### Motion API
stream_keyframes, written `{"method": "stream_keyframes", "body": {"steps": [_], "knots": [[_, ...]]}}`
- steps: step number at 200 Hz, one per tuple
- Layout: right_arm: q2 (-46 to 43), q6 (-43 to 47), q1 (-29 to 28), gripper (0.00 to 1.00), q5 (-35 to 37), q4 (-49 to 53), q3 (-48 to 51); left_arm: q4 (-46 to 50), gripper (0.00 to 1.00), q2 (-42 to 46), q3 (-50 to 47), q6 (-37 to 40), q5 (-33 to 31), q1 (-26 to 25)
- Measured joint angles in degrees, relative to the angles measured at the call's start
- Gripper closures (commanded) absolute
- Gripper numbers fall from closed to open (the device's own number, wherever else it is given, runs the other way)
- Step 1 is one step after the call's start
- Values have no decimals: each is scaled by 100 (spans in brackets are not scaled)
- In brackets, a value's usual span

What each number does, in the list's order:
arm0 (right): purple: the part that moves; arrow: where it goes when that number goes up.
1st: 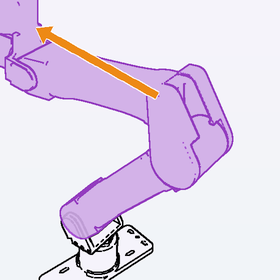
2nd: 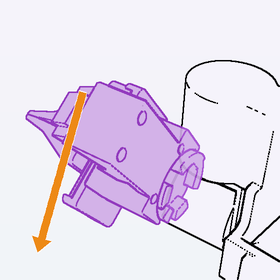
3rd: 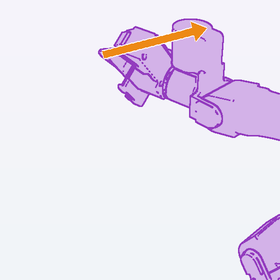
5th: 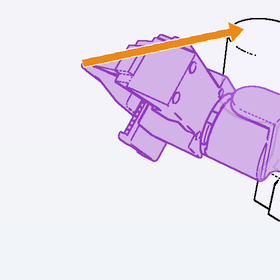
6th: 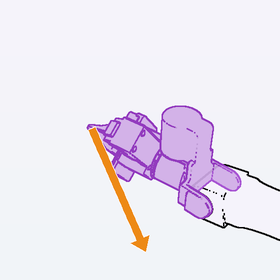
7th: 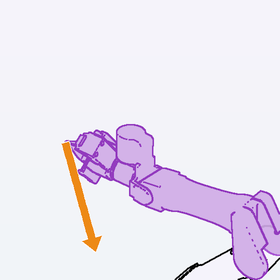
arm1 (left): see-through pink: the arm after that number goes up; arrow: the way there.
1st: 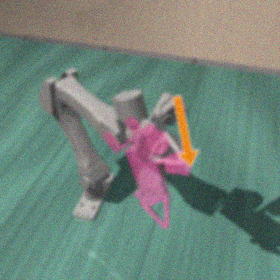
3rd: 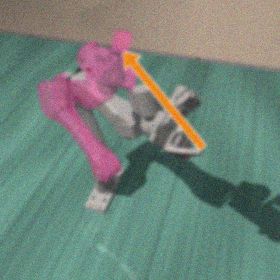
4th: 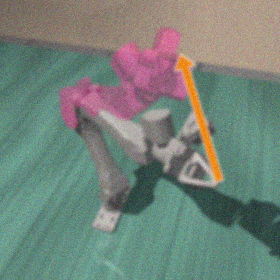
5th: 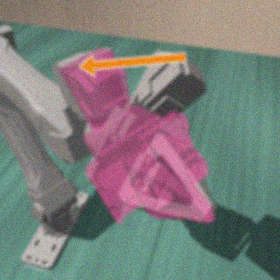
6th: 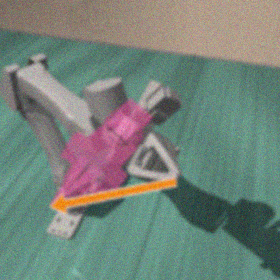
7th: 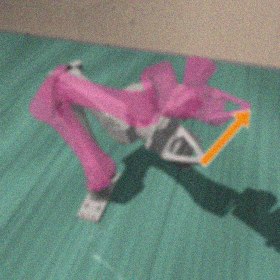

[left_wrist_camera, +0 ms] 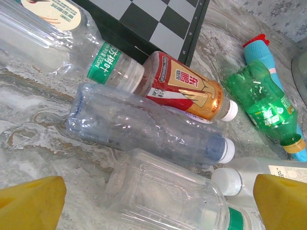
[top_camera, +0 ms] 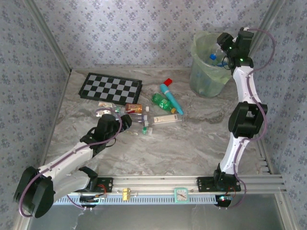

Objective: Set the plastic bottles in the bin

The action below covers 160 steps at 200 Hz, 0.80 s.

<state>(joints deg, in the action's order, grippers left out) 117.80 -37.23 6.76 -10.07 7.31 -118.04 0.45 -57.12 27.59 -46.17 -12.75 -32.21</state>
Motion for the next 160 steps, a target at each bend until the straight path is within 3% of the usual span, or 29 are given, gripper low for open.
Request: {"method": "stream_keyframes", "body": {"steps": [50, 134, 160], "knots": [[407, -46, -140, 41, 192, 605, -529, 111, 0, 151, -46, -2, -48, 33], [461, 90, -203, 0, 531, 1095, -728, 367, 0, 461, -63, -70, -107, 33], [348, 317, -223, 0, 691, 1185, -654, 431, 0, 527, -83, -136, -153, 33]]}}
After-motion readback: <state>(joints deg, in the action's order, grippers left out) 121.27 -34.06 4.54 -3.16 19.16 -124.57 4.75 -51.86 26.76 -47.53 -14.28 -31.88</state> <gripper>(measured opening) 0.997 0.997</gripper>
